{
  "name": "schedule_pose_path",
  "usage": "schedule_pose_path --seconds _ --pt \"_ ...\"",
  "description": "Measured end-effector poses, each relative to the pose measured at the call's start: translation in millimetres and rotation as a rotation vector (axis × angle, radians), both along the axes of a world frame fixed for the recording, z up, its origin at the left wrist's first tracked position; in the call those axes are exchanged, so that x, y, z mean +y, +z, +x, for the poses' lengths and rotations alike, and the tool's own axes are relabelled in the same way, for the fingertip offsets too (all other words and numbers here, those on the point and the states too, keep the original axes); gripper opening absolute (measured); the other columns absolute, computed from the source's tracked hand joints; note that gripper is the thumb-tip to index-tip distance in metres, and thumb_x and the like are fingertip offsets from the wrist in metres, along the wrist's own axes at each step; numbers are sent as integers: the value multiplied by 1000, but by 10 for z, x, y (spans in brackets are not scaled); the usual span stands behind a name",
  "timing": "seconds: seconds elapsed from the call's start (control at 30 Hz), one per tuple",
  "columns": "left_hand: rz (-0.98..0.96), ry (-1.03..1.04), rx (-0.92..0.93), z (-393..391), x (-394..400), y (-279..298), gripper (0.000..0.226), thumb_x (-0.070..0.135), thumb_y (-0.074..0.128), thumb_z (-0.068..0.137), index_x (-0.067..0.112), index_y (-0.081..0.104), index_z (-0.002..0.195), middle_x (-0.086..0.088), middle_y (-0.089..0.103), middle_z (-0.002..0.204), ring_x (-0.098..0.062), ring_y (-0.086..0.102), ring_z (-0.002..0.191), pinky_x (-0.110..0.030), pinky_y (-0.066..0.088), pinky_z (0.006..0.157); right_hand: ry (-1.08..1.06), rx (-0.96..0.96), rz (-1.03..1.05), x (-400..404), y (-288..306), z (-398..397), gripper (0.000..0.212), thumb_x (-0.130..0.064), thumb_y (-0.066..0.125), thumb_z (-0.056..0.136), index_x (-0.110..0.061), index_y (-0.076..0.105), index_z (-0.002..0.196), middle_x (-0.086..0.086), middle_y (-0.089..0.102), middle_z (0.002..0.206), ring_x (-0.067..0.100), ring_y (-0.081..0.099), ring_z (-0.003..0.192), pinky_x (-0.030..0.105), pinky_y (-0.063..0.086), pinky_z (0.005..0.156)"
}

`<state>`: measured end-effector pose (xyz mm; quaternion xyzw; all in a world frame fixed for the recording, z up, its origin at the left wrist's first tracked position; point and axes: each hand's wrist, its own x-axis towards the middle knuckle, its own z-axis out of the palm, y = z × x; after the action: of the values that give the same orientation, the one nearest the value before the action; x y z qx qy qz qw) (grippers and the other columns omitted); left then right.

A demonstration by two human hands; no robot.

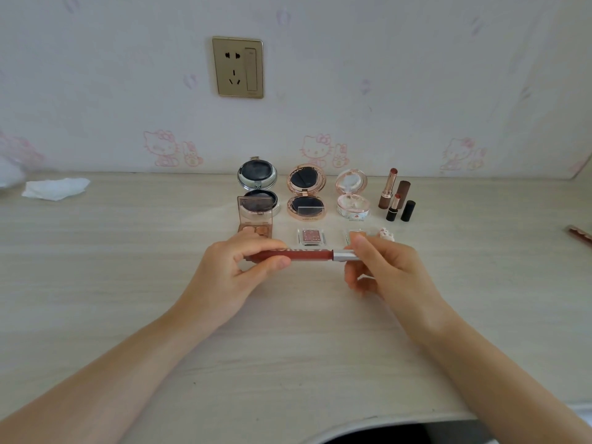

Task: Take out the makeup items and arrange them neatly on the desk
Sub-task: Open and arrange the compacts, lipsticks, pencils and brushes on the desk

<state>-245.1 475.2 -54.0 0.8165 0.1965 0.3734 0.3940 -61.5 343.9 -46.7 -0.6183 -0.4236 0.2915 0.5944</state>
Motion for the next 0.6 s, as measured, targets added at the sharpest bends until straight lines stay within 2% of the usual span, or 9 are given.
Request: schedule_pose_path --seconds 0.1,0.2,0.3,0.47,0.6 --pt "32 -16 14 -2 12 -12 12 39 66 81 33 73 89 10 65 75 -9 57 74 -10 40 72 -30 -20 58 -7 8 3 19 -17 55 95 -12 71 86 -1 64 64 12 56 62 25 47 56" --pt "38 -13 17 -6 27 -17 11 42 64 83 35 72 86 9 64 71 -7 56 71 -8 38 69 -46 0 129 -22 17 9 17 -8 56 93 -16 71 92 2 67 74 11 59 69 24 50 59" --pt "19 -4 7 -6 44 -25 9 41 64 83 37 72 86 5 64 72 -7 55 68 -9 38 67 -90 -2 163 -25 19 24 19 -5 56 92 -18 69 94 4 67 80 12 59 71 27 51 64" --pt "-16 9 -8 -4 67 -44 9 41 67 81 39 73 88 3 66 76 -12 58 72 -13 42 68 -149 13 209 -34 14 69 21 -3 55 92 -19 69 93 -7 65 75 11 58 71 29 49 64" --pt "-36 11 -19 12 70 -57 15 31 68 81 37 73 94 7 70 89 -5 62 79 -12 44 74 -167 61 244 -23 -4 83 18 -3 56 91 -17 66 97 0 66 80 11 59 72 25 49 61"
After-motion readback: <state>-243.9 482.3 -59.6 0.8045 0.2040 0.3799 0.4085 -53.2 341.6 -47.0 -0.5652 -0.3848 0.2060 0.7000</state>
